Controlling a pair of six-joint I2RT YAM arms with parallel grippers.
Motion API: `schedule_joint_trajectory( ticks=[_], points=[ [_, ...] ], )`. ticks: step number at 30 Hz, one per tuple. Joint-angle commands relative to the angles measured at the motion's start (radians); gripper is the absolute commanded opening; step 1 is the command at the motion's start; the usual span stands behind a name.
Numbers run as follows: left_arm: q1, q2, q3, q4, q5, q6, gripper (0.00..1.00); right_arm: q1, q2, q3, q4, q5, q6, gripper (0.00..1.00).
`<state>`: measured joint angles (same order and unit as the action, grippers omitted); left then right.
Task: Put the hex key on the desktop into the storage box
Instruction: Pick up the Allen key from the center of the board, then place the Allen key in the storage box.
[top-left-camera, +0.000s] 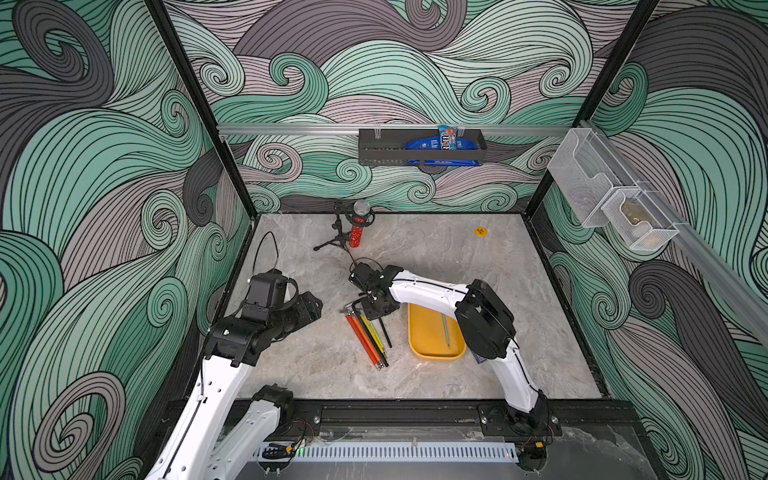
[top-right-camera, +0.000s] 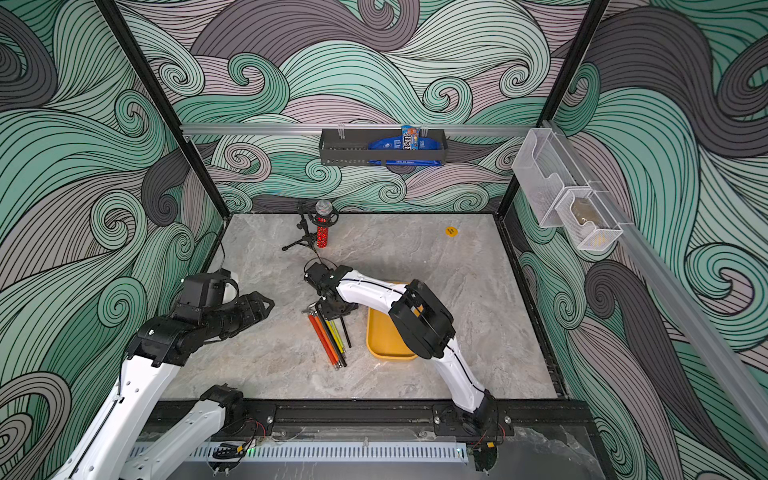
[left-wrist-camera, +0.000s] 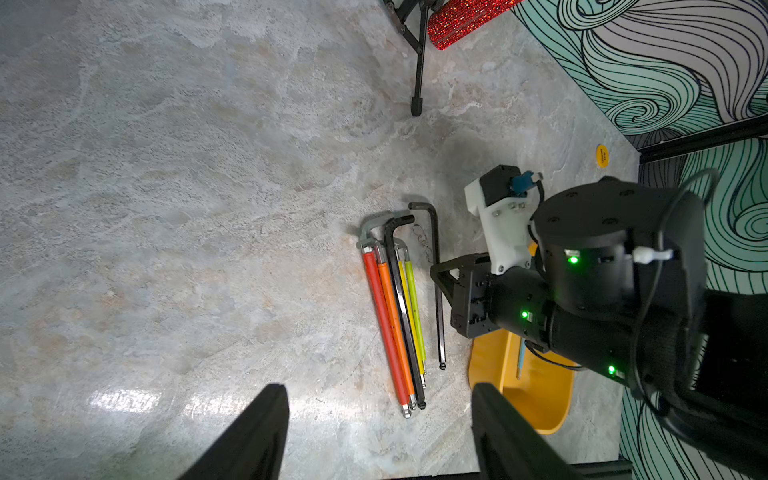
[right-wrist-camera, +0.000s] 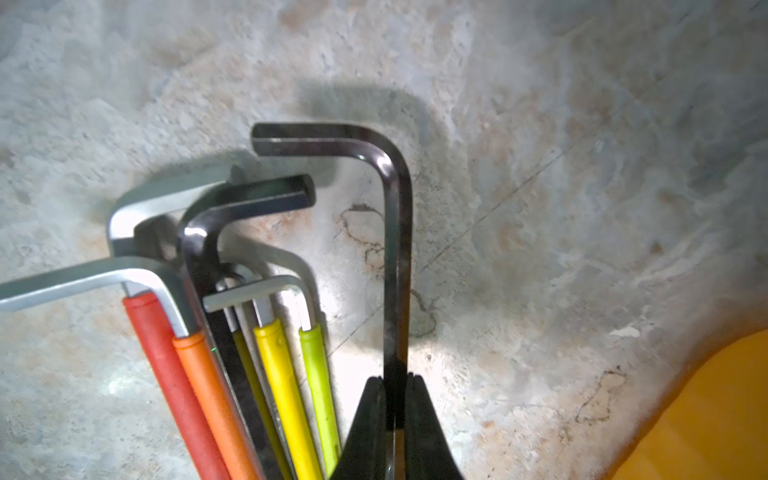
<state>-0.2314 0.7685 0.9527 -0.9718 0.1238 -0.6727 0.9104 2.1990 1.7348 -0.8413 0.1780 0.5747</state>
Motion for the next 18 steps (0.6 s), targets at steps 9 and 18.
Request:
schedule_joint_trajectory(
  ticks=[9, 18],
  points=[
    [-0.003, -0.001, -0.003, 0.004, 0.008, 0.005, 0.72, -0.060, -0.130, 0.026, -0.026, 0.020, 0.053, 0.00],
    [-0.003, 0.003, -0.006, 0.005, 0.011, 0.010, 0.72, -0.136, -0.328, -0.063, -0.071, 0.037, 0.066, 0.00]
  ],
)
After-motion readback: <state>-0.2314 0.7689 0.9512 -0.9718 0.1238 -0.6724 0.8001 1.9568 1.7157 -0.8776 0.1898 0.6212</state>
